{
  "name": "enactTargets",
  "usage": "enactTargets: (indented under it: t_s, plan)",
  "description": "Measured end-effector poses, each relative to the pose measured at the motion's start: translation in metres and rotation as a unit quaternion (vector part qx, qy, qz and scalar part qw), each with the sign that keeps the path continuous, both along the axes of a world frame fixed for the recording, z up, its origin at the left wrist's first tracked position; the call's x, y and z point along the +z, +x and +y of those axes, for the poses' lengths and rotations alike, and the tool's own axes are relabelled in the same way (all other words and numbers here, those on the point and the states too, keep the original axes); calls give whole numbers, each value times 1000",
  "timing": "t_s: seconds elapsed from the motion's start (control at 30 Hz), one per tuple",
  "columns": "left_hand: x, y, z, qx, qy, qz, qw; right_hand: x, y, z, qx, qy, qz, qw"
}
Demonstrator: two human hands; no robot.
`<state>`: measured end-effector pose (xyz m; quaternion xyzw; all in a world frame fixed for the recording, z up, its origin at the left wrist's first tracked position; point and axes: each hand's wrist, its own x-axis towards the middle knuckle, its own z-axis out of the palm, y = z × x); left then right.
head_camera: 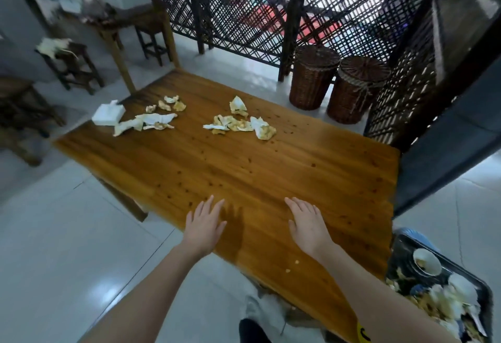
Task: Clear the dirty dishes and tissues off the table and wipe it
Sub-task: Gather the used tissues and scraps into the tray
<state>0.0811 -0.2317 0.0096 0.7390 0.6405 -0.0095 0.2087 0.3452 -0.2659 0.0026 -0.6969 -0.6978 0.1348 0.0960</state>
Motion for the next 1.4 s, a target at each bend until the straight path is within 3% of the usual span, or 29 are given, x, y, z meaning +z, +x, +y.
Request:
enactTargets:
  t_s: [0.23,0.5,0.6,0.83,1.4]
  plan:
    - [-6,-42,64,37,-5,-4,999,-13,-39,76,19,-1,14,1000]
    - [7,-73,166,-6,-7,8,1000,-19,-58,170,-6,-4,21,1000]
    - [15,-83,206,-2,5,13,1000,-16,-59,207,-36,9,26,999]
    - [4,-79,259,-27,-45,-12,999,-29,-71,250,-128,-54,65,988]
    - [-45,-41,427,-175,-40,-34,983,-59,-79,352,-279,-103,72,952]
